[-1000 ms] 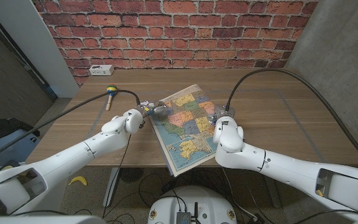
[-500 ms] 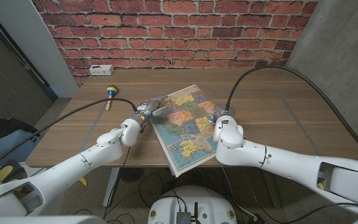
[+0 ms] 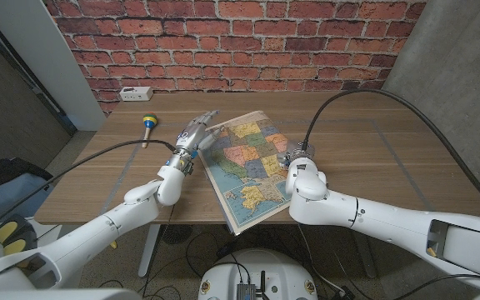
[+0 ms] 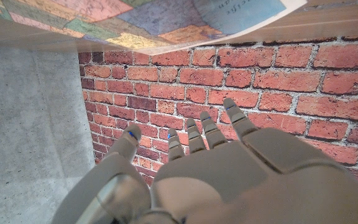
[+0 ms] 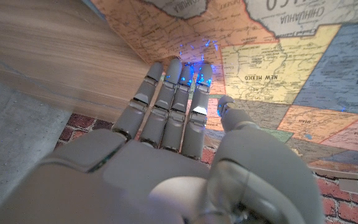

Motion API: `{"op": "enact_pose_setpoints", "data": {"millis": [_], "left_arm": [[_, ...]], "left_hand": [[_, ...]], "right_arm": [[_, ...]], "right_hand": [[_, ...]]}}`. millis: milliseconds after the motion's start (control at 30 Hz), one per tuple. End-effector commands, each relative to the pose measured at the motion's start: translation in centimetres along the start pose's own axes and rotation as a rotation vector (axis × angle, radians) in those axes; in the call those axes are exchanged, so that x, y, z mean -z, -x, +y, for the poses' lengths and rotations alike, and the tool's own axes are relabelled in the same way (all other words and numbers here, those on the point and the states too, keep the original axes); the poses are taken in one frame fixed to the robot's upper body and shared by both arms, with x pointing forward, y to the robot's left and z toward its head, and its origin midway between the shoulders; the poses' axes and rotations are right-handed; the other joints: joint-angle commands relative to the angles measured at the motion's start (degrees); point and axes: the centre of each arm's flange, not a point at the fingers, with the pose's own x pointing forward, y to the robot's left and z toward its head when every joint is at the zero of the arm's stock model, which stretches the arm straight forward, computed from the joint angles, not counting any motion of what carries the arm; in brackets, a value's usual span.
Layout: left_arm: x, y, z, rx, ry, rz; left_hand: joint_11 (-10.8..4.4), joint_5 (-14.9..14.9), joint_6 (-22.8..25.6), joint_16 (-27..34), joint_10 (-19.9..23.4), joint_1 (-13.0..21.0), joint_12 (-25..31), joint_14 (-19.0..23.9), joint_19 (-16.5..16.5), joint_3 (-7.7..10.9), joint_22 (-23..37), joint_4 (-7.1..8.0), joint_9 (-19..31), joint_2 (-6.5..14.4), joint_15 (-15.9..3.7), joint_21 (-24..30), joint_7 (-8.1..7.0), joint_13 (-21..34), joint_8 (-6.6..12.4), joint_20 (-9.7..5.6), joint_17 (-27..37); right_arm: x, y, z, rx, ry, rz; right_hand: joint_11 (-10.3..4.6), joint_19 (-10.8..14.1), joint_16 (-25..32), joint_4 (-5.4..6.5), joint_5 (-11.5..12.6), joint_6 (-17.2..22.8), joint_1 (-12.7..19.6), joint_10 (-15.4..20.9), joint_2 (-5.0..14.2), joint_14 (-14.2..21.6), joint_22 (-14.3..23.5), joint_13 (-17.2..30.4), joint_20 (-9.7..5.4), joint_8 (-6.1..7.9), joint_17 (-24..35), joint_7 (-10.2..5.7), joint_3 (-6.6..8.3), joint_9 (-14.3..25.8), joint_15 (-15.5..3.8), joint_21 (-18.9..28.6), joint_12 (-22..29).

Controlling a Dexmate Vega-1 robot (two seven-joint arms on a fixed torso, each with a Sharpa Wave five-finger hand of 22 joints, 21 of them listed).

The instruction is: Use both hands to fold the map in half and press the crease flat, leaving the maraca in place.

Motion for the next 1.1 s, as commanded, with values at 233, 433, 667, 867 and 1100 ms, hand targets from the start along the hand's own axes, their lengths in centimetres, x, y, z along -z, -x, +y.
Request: {"op": "enact_pose_setpoints", "data": {"millis": [233, 433, 667, 867, 1100], "left_arm": [[0.5, 0.8, 0.7, -0.06, 0.038, -0.012], [0.6, 0.8, 0.8, -0.062, 0.054, -0.013], [0.8, 0.7, 1.1, -0.067, 0.105, -0.011], [1.1, 0.7, 1.3, -0.074, 0.19, -0.011], [1.6, 0.6, 1.5, -0.071, 0.302, -0.01]], "left_hand": [[-0.16, -0.1, 0.2, 0.4, 0.7, 0.8, 0.7, 0.2, 0.6, 0.19, 0.2, -0.79, 0.1, 0.0, -0.7, 0.5, 0.08, 0.1, 0.58, -0.69, 0.2], [-0.09, -0.2, 0.4, 0.4, 0.8, 0.8, 0.7, 0.1, 0.6, 0.14, 0.2, -0.97, 0.1, 0.0, -0.8, 0.5, 0.16, 0.1, 0.67, -0.9, 0.2], [0.07, -0.2, 0.5, 0.3, 0.8, 0.9, 0.8, -0.1, 0.7, 0.02, 0.2, -1.17, 0.1, -0.1, -0.86, 0.4, 0.25, 0.1, 0.75, -1.1, 0.2], [0.05, -0.3, 0.6, 0.2, 0.7, 0.9, 0.7, -0.5, 0.8, -0.13, 0.3, -1.34, 0.0, -0.3, -0.76, 0.4, 0.37, 0.1, 0.77, -1.42, 0.2], [0.16, -0.3, 0.7, 0.1, 0.6, 0.8, 0.7, -0.7, 0.8, -0.27, 0.3, -1.47, 0.0, -0.4, -0.77, 0.4, 0.54, 0.0, 0.8, -1.48, 0.2]], "right_arm": [[-0.7, 2.0, -2.0, 0.321, -0.042, -0.085], [-0.6, 2.3, -2.4, 0.377, -0.076, -0.099], [-0.1, 2.4, -2.9, 0.424, -0.173, -0.124], [0.1, 2.5, -3.5, 0.458, -0.243, -0.146], [0.5, 2.5, -4.1, 0.487, -0.358, -0.189]], "right_hand": [[-2.64, -3.5, -6.1, -0.7, 0.0, -7.2, -0.2, -8.1, -0.81, -6.6, -0.6, -0.5, -0.29, -0.2, -3.2, -1.86, 1.48, 0.2, -0.86, -0.9, -2.0], [-3.11, -4.6, -6.9, -0.78, -0.1, -10.6, -0.2, -10.7, -0.86, -8.4, -0.8, -0.7, -0.33, -0.46, -3.3, -2.31, 1.09, 0.2, -0.75, -1.2, -2.2], [-3.31, -6.9, -8.8, 0.43, -0.2, -15.4, -2.1, -14.5, -0.78, -11.5, -1.2, -0.9, -0.05, -0.34, -3.8, -3.19, 0.13, 0.1, -0.17, -2.0, -2.3], [-3.07, -7.7, -9.2, 0.69, -0.2, -15.9, -2.6, -15.4, -0.81, -12.2, -1.3, -1.0, -0.07, -0.14, -4.0, -3.25, -0.09, 0.1, -0.12, -2.3, -2.3], [-2.6, -7.9, -9.3, 0.85, -0.2, -15.9, -2.9, -15.4, -0.76, -12.2, -1.4, -1.0, -0.05, 0.11, -4.1, -2.92, -0.23, 0.1, 0.14, -2.4, -2.1]]}}
